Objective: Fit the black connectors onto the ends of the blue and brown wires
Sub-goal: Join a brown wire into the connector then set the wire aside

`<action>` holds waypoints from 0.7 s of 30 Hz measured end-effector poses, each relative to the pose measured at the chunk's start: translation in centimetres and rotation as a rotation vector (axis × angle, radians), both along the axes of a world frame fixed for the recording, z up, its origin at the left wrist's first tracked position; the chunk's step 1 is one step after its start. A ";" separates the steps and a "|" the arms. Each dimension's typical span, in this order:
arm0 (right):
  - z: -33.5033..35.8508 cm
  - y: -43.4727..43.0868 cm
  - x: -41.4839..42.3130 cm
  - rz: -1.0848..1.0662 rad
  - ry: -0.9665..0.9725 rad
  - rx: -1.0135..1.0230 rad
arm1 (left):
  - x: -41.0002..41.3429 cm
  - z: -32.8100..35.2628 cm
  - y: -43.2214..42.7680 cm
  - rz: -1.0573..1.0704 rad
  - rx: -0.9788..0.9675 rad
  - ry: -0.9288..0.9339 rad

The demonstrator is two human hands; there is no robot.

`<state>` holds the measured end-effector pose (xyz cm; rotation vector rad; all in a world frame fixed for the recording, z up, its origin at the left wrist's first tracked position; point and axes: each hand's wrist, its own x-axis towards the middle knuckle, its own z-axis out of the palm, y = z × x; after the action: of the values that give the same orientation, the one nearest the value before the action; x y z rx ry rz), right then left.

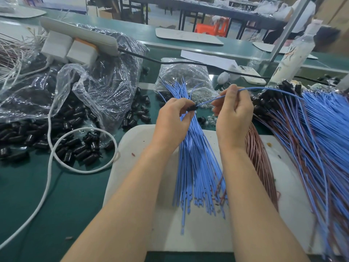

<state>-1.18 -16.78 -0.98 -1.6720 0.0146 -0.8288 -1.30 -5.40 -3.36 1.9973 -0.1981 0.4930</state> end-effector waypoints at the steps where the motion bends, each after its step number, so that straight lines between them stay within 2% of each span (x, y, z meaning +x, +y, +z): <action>1: 0.0 0.0 0.0 0.046 0.025 0.021 | 0.0 0.0 0.0 -0.002 0.011 0.001; 6: 0.1 0.1 0.0 0.266 0.192 0.156 | -0.1 0.3 -0.1 0.011 0.016 -0.012; 10: 0.1 -0.2 0.1 0.309 0.243 0.208 | -0.2 0.4 0.0 0.023 -0.006 -0.012; 17: -0.5 0.3 0.3 0.287 0.300 0.013 | -0.1 0.3 -0.1 0.007 0.022 -0.041; 21: -0.4 0.3 0.3 0.334 0.283 0.236 | -0.2 0.3 -0.1 -0.003 0.051 -0.045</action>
<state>-0.90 -16.47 -1.36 -1.5017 0.0270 -0.3225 -1.50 -5.51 -3.09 2.0363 -0.2436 0.5363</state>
